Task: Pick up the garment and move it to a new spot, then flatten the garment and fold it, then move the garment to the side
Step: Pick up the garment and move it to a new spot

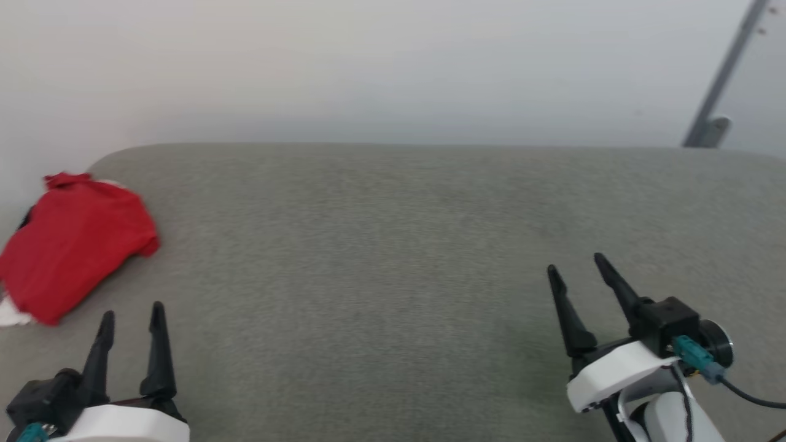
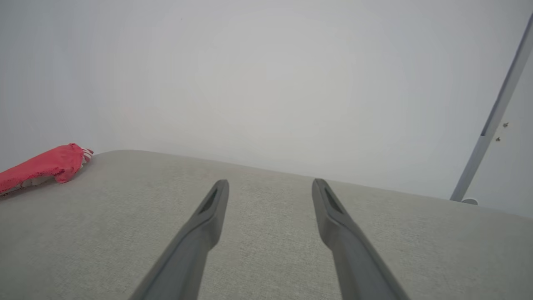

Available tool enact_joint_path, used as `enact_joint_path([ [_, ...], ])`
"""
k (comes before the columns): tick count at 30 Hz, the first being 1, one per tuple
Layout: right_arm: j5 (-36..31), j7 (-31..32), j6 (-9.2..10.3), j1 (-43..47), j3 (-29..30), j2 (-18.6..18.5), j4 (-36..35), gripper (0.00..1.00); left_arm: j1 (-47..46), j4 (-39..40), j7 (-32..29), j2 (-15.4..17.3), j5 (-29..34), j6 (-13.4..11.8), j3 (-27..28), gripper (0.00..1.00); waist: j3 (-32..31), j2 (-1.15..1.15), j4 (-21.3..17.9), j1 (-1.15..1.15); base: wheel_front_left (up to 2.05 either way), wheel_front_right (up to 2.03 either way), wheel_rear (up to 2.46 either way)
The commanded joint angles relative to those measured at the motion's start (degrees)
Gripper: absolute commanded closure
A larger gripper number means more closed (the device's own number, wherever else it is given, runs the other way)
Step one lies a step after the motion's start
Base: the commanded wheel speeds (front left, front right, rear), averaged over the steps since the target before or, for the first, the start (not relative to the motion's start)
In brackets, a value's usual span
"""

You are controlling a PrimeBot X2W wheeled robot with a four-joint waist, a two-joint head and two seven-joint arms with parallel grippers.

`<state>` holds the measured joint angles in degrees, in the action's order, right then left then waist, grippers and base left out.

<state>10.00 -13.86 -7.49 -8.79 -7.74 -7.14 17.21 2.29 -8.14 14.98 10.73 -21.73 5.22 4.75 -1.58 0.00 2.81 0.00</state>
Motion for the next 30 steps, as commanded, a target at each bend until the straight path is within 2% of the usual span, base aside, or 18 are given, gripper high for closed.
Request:
enact_joint_path([
  [1,0.26,0.29,0.00,-0.73,-1.18,-0.06,0.01,0.00,-0.19,-0.14,0.20,0.35,-0.57,-0.56,0.63,0.00,-0.66,0.00,2.83,0.00,0.00,0.00,0.00],
  [11,1.78,1.08,0.01,-1.97,-5.87,-0.41,1.08,0.00,2.13,1.48,-0.91,0.83,-1.90,-2.26,2.53,0.00,-1.82,0.00,11.53,0.00,0.00,0.00,0.00],
  [22,2.62,1.62,0.01,-2.27,-8.16,-0.29,1.81,0.00,4.12,2.14,-1.76,1.35,-3.32,-3.01,3.75,0.00,-2.62,0.00,17.36,0.00,0.00,0.00,0.00],
  [30,2.11,1.67,0.01,-2.61,-8.40,0.01,2.27,0.00,4.82,2.41,-2.26,0.91,-5.07,-3.47,4.47,0.00,-2.22,0.00,19.21,0.00,0.00,0.00,0.00],
])
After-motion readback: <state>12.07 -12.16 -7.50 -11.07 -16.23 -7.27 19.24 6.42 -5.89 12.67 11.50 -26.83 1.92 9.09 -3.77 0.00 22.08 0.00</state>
